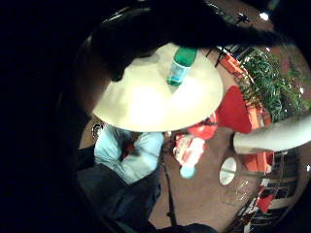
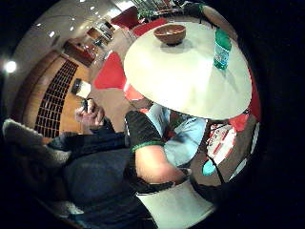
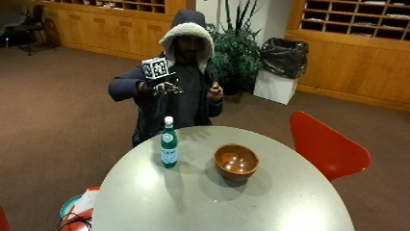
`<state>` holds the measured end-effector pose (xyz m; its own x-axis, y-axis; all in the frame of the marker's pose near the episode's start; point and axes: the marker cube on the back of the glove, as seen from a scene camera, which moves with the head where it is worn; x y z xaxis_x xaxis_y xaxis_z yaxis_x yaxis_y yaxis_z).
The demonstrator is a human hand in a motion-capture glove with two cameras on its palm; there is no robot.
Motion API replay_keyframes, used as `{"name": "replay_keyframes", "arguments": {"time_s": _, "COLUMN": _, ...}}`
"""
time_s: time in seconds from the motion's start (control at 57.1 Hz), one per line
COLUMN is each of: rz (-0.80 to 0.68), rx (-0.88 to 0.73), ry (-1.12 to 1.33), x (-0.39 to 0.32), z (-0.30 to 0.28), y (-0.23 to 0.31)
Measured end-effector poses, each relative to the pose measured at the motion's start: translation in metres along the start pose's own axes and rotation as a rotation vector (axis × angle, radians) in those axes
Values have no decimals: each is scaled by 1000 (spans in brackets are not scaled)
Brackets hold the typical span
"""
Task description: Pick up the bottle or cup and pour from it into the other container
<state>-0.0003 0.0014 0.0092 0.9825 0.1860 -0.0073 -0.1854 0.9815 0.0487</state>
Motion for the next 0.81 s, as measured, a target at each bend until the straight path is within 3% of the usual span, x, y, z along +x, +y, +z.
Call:
{"name": "replay_keyframes", "arguments": {"time_s": 0.053, "rz": -163, "rx": -60, "ry": 1, "x": 8, "z": -2, "y": 2}}
{"name": "replay_keyframes", "arguments": {"time_s": 0.14, "rz": -167, "rx": -67, "ry": 18, "x": 17, "z": -3, "y": 5}}
{"name": "replay_keyframes", "arguments": {"time_s": 0.193, "rz": -116, "rx": -57, "ry": 19, "x": 24, "z": -2, "y": 8}}
{"name": "replay_keyframes", "arguments": {"time_s": 0.263, "rz": 63, "rx": 21, "ry": 30, "x": 40, "z": 1, "y": 2}}
{"name": "replay_keyframes", "arguments": {"time_s": 0.315, "rz": 47, "rx": -30, "ry": 26, "x": 63, "z": 2, "y": 1}}
{"name": "replay_keyframes", "arguments": {"time_s": 0.385, "rz": 237, "rx": 92, "ry": 21, "x": 97, "z": 11, "y": -32}}
{"name": "replay_keyframes", "arguments": {"time_s": 0.42, "rz": 250, "rx": 79, "ry": 4, "x": 113, "z": 15, "y": -39}}
{"name": "replay_keyframes", "arguments": {"time_s": 0.473, "rz": 129, "rx": -55, "ry": -46, "x": 138, "z": 18, "y": -40}}
{"name": "replay_keyframes", "arguments": {"time_s": 0.578, "rz": 125, "rx": -3, "ry": -149, "x": 179, "z": 44, "y": -71}}
{"name": "replay_keyframes", "arguments": {"time_s": 0.648, "rz": 100, "rx": 159, "ry": -260, "x": 201, "z": 72, "y": -100}}
{"name": "replay_keyframes", "arguments": {"time_s": 0.718, "rz": 220, "rx": 139, "ry": -417, "x": 210, "z": 93, "y": -124}}
{"name": "replay_keyframes", "arguments": {"time_s": 0.806, "rz": 170, "rx": 85, "ry": -644, "x": 212, "z": 121, "y": -144}}
